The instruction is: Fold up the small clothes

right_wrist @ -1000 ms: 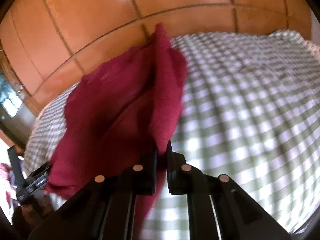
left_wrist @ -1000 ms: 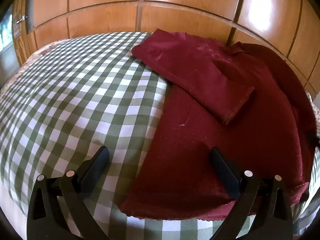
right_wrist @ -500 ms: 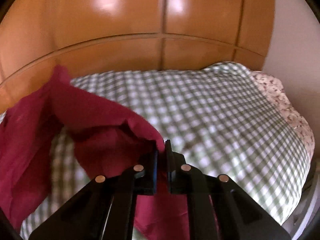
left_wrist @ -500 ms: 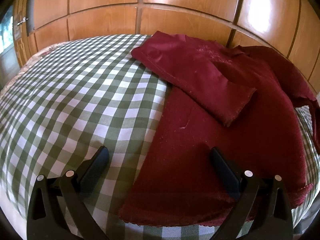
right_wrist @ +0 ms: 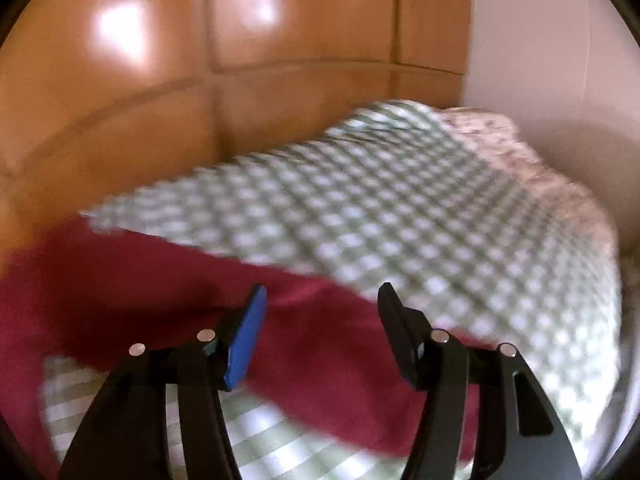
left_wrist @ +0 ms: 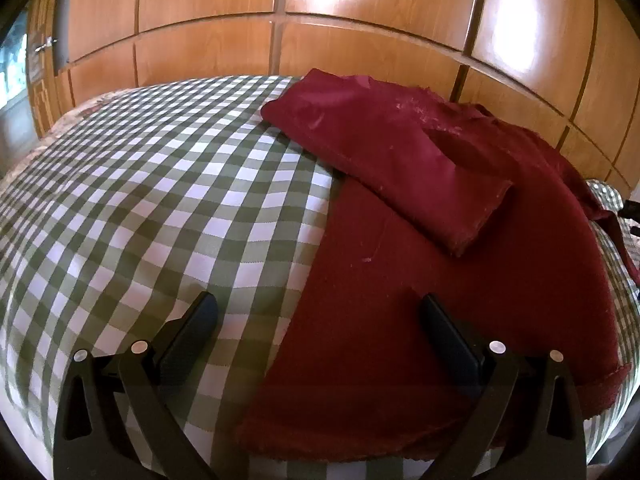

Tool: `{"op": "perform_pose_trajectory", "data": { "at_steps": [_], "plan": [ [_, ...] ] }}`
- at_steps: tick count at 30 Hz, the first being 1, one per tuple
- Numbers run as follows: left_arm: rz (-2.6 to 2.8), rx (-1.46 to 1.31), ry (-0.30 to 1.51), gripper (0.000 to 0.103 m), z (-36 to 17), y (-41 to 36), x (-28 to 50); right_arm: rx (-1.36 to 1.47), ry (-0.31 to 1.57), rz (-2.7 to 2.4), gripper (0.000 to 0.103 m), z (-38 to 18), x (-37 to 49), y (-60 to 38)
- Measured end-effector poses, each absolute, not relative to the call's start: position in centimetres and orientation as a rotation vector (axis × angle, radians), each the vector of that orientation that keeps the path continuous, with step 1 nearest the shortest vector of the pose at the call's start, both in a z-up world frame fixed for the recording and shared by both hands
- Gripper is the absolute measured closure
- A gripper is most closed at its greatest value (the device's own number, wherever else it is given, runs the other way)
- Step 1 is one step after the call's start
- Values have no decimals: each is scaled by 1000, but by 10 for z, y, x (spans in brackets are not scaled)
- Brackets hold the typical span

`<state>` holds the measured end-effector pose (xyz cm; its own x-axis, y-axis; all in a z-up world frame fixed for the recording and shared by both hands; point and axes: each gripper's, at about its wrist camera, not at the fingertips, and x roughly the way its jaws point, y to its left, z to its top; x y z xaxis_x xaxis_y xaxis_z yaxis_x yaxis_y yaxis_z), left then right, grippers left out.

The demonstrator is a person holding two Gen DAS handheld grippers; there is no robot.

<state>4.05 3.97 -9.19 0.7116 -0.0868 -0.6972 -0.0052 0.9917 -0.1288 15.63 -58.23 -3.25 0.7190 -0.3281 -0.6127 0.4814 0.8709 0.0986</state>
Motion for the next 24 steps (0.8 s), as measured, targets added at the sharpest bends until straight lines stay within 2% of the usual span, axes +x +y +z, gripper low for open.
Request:
{"op": "perform_pose_trajectory", "data": {
  "at_steps": [4,7,11,12,13,14,15,16,17,18,19,21,24],
  "plan": [
    [-57,-139,779,3,-91,42,43,368,606,14,41,-35,133,-525],
    [-85,-182,772,3,-87,48,41,428,720,343,40,-54,133,-485],
    [-170,-271,755,6,-78,55,37,393,855,507,41,-79,135,-447],
    [-189,-281,754,10,-76,54,36,375,862,512,41,-82,133,-440],
    [-207,-285,756,17,-76,52,36,354,854,517,46,-82,130,-433],
    [-219,-277,765,21,-76,48,38,347,854,527,59,-82,128,-428],
    [-220,-248,786,25,-78,43,41,348,864,550,61,-83,128,-423],
    [-214,-218,805,31,-81,38,43,340,870,549,68,-83,126,-419],
    [-203,-184,812,40,-82,33,44,325,872,555,85,-83,123,-413],
    [-206,-157,813,62,-83,29,44,326,873,576,88,-83,122,-412],
    [-232,-154,822,79,-82,27,45,328,868,585,88,-80,118,-409],
    [-284,-181,840,89,-76,28,46,329,839,597,90,-69,104,-406],
    [-325,-225,825,91,-60,38,42,361,776,618,91,-44,85,-416]
  ]
}}
